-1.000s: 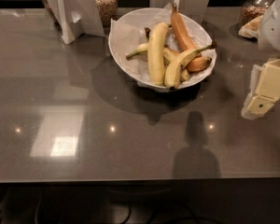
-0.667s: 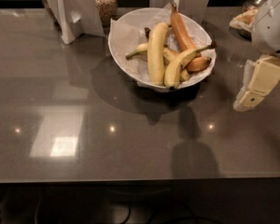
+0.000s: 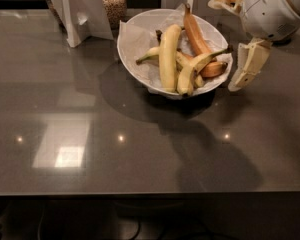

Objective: Pick banana from white bowl

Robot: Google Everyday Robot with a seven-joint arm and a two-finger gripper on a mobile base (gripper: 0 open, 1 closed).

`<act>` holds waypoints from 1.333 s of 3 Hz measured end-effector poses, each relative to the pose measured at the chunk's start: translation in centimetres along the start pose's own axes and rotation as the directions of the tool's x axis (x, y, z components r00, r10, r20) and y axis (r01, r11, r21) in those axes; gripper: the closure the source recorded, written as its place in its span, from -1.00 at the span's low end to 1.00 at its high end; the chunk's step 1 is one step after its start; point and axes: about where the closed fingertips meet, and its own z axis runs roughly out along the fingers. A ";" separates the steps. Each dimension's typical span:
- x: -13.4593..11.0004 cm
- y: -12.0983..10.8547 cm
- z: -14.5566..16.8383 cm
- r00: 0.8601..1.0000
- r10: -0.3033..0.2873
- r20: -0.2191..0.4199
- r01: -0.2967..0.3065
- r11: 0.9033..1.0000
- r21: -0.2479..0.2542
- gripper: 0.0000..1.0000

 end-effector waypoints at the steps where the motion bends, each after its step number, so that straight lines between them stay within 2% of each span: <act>1: -0.1 -1.2 -0.9 0.996 -0.085 0.007 0.085 0.996 0.028 -1.00; 2: -0.1 -1.2 -0.8 0.996 -0.085 0.007 0.085 0.996 0.027 -1.00; 3: 0.2 -1.8 -0.1 0.985 -0.174 -0.012 0.174 0.983 0.066 -1.00; 4: 1.2 -3.1 1.5 0.955 -0.291 -0.060 0.296 0.948 0.119 -1.00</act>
Offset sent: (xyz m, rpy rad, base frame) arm 0.0076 -0.0027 0.0132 -0.0157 -0.0637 0.0598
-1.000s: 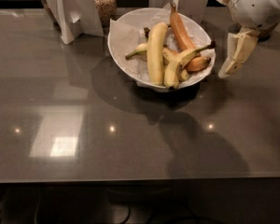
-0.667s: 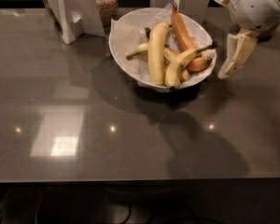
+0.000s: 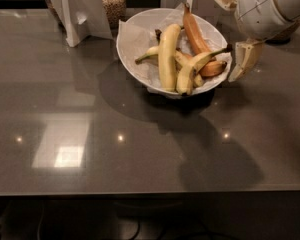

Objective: Pick banana from white bowl

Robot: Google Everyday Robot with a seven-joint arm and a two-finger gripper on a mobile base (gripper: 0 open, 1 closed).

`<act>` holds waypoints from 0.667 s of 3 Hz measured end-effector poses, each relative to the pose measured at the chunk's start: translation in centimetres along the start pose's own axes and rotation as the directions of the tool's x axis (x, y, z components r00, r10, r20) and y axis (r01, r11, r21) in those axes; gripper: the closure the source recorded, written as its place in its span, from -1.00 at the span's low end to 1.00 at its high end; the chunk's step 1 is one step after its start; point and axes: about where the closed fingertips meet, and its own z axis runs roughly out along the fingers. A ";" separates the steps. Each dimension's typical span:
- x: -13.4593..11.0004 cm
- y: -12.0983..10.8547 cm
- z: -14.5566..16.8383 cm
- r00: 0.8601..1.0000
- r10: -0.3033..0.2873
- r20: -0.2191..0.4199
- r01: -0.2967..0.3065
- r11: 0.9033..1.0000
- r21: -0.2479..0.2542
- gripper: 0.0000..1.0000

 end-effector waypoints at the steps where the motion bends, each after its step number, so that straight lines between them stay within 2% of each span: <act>1: 1.1 -0.5 1.4 0.997 -0.072 -0.017 0.073 0.997 0.034 -0.62; 2: 1.7 -0.1 2.4 0.995 -0.103 -0.016 0.103 0.994 0.040 -0.16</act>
Offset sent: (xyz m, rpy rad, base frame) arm 0.0304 -0.0083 -0.0328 -0.0542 -0.1100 0.0784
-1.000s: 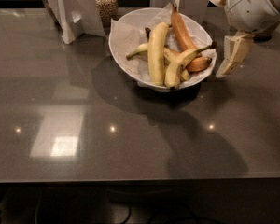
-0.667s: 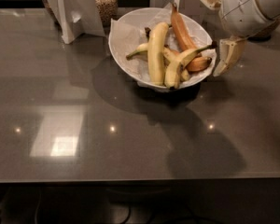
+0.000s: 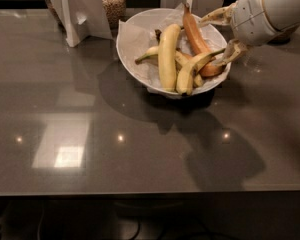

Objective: Pick banana from white bowl

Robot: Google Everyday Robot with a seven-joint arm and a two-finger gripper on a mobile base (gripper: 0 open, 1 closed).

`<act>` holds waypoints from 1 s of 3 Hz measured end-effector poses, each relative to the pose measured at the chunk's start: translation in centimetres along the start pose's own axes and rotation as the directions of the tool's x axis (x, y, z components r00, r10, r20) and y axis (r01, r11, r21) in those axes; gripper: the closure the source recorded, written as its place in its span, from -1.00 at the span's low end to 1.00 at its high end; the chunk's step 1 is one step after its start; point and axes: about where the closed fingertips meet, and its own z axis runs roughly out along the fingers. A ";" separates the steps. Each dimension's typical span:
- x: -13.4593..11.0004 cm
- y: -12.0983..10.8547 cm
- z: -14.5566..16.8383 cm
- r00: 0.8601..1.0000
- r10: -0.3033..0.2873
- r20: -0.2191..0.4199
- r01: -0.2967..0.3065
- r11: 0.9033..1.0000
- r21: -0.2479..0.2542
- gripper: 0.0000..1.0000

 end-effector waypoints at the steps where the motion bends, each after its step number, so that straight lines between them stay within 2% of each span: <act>1: 0.3 0.9 0.8 1.000 0.000 0.011 0.000 1.000 -0.007 -0.02; 3: -1.0 3.6 3.2 0.997 0.023 0.074 -0.017 0.997 -0.074 -0.10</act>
Offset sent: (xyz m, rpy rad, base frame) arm -0.0102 0.0011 -0.0487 0.0161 0.0925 0.0314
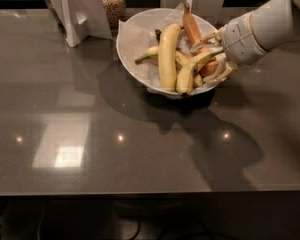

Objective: Pick banana from white bowl

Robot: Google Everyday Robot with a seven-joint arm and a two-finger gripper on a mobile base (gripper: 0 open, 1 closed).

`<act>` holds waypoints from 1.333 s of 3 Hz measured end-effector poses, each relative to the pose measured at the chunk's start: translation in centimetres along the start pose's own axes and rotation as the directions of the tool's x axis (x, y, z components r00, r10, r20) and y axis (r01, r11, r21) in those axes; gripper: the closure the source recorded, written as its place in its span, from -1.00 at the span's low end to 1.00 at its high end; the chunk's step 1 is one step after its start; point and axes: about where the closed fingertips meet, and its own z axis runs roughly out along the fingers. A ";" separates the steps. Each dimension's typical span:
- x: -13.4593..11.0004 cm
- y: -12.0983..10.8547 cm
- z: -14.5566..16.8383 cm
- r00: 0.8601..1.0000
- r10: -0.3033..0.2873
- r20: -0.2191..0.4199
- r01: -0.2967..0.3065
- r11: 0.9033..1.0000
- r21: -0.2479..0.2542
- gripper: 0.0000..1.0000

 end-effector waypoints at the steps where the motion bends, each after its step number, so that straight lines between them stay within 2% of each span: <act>1: -0.5 0.7 1.2 1.000 0.008 0.028 -0.007 1.000 -0.023 -0.08; 3: -0.6 0.1 3.2 0.998 0.013 0.056 -0.012 1.000 -0.017 -0.08; 4: -0.5 -0.1 4.0 0.998 0.017 0.067 -0.015 1.000 -0.020 0.20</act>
Offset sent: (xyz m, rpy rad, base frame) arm 0.0079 0.0203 -0.0245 0.0367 0.0473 0.0325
